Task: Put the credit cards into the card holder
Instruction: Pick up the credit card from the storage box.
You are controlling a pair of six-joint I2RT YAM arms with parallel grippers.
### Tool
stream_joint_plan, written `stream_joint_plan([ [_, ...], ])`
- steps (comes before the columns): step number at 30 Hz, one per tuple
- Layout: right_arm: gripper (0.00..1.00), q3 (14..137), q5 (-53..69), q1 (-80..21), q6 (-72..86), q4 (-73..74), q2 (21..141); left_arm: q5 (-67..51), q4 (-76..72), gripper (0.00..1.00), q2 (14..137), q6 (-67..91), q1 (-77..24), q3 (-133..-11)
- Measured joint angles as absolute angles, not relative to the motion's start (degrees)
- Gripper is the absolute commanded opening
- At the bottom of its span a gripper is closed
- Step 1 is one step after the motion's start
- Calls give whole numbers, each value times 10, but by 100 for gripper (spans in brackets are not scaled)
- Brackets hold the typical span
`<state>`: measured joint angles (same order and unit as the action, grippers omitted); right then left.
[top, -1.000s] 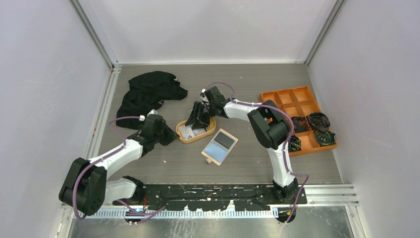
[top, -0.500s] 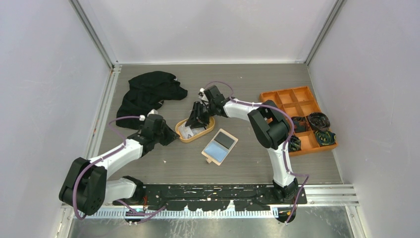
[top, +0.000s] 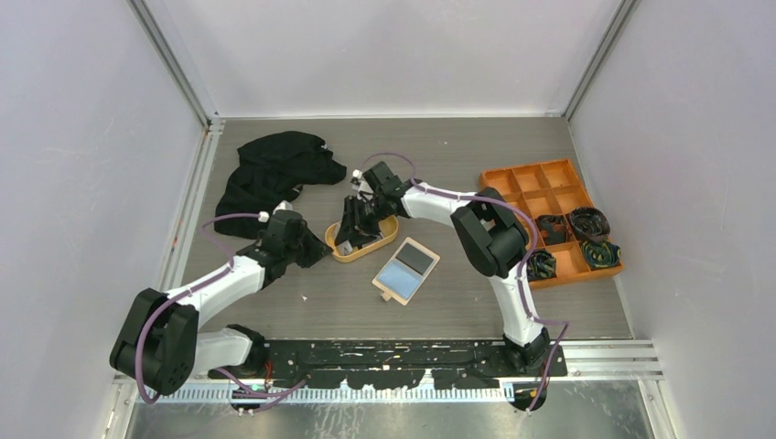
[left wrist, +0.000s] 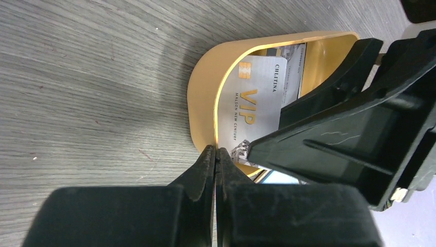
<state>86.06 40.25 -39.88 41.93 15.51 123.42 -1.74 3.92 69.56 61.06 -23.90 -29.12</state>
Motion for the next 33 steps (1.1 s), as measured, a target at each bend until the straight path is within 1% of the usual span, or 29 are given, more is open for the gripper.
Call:
stream_joint_plan([
  [8,48,887,376,-417,380,207,1258,-17,34,0,698,610,-239,-291],
  [18,43,910,380,-411,373,227,1270,-16,34,0,698,609,-239,-291],
  [21,42,910,387,-405,371,227,1270,-16,34,2,697,608,-239,-291],
  [23,40,910,395,-398,371,227,1270,-16,35,6,696,605,-239,-291],
  [26,40,910,406,-388,371,227,1270,-15,38,11,692,597,-240,-291],
  [31,39,910,420,-376,369,227,1270,-15,57,15,672,583,-240,-291],
  [33,38,910,423,-373,366,227,1270,-13,67,16,660,578,-240,-291],
])
